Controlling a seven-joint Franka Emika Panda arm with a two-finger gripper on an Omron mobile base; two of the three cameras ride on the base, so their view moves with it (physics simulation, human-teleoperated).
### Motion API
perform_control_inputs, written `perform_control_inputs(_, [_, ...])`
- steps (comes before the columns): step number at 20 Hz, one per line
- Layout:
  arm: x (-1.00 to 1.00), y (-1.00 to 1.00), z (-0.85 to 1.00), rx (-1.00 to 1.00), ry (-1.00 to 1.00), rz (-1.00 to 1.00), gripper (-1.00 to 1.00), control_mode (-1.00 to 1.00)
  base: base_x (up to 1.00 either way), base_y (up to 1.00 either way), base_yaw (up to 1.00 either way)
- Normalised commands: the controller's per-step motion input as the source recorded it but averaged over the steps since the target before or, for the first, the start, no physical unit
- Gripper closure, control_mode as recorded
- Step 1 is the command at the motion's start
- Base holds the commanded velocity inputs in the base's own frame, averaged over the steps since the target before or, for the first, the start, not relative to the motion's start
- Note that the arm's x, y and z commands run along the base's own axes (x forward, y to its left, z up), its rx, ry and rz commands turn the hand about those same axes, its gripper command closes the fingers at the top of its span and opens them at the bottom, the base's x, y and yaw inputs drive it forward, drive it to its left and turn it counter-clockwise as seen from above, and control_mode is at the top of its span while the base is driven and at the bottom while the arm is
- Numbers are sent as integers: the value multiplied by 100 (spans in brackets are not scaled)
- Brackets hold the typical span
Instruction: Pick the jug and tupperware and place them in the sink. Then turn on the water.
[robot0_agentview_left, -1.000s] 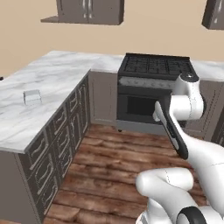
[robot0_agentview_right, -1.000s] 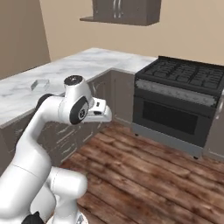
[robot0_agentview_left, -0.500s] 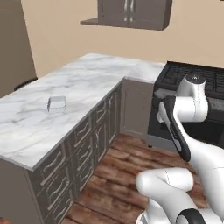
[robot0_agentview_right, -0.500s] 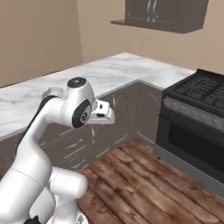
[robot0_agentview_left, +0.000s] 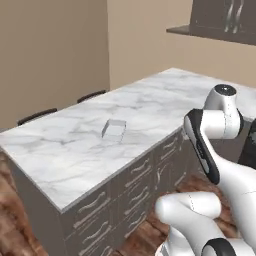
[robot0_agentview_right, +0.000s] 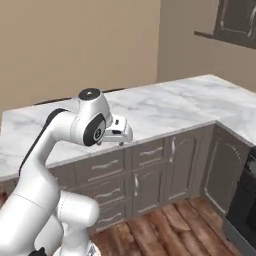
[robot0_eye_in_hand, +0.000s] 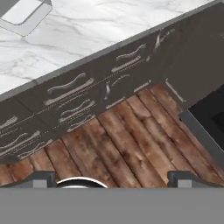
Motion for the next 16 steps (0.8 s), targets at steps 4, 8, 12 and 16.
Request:
perform_control_inputs(4, [0, 0, 0, 0, 0, 0, -100, 100, 100, 0, 60])
perform_control_inputs(8, [0, 0, 0, 0, 0, 0, -100, 100, 100, 0, 61])
perform_control_inputs(12, [0, 0, 0, 0, 0, 0, -100, 100, 100, -4, 62])
perform_control_inputs(16, [0, 0, 0, 0, 0, 0, -100, 100, 100, -6, 63])
